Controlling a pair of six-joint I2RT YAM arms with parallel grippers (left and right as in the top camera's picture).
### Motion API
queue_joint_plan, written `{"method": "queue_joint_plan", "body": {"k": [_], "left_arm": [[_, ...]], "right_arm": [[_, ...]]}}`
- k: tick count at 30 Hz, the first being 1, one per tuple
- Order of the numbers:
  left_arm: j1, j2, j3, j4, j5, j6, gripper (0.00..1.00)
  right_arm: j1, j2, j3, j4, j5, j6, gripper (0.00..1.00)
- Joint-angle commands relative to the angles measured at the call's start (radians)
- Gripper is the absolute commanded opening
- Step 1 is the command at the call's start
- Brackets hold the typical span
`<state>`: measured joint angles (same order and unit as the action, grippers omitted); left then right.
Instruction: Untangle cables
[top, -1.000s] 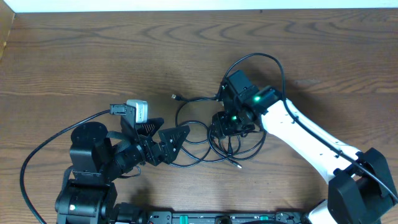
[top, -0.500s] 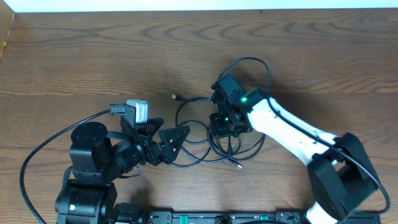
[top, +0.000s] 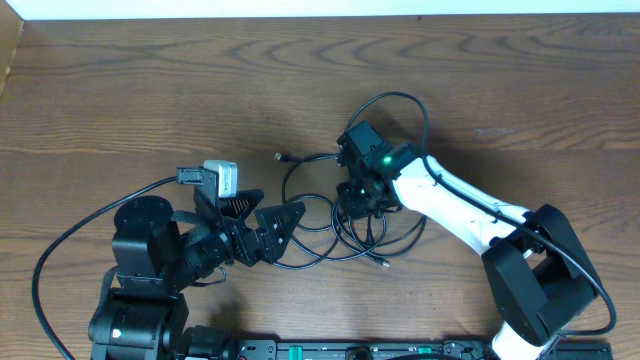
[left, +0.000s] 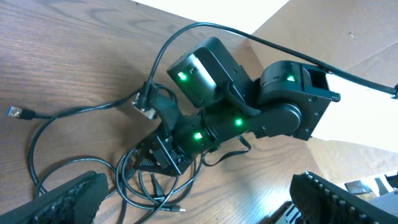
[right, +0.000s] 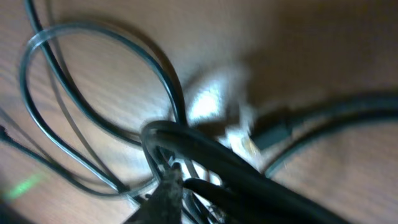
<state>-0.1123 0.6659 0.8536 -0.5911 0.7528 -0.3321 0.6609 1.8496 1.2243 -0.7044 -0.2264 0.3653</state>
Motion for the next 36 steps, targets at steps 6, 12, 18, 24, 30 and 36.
{"method": "queue_joint_plan", "body": {"k": [6,12,18,24,30,36], "left_arm": [[-0.002,-0.001,0.016,0.002,-0.006,0.024,0.98],[-0.002,-0.001,0.016,0.002,-0.006,0.024,0.98],[-0.002,-0.001,0.016,0.002,-0.006,0.024,0.98],[-0.002,-0.001,0.016,0.002,-0.006,0.024,0.98],[-0.002,-0.001,0.016,0.002,-0.006,0.024,0.98],[-0.002,-0.001,0.016,0.002,-0.006,0.024,0.98]], "right_arm": [[0.008,0.002,-0.193,0.275,-0.018,0.043,0.13],[0.008,0.002,-0.28,0.397,-0.019,0.076,0.06],[0.008,-0.039,-0.278,0.413,-0.018,0.074,0.01],[0.008,-0.201,-0.278,0.355,-0.02,0.037,0.01],[0.007,-0.493,-0.276,0.251,-0.019,0.029,0.01],[-0.005,-0.775,-0.275,0.251,-0.019,0.02,0.01]]}}
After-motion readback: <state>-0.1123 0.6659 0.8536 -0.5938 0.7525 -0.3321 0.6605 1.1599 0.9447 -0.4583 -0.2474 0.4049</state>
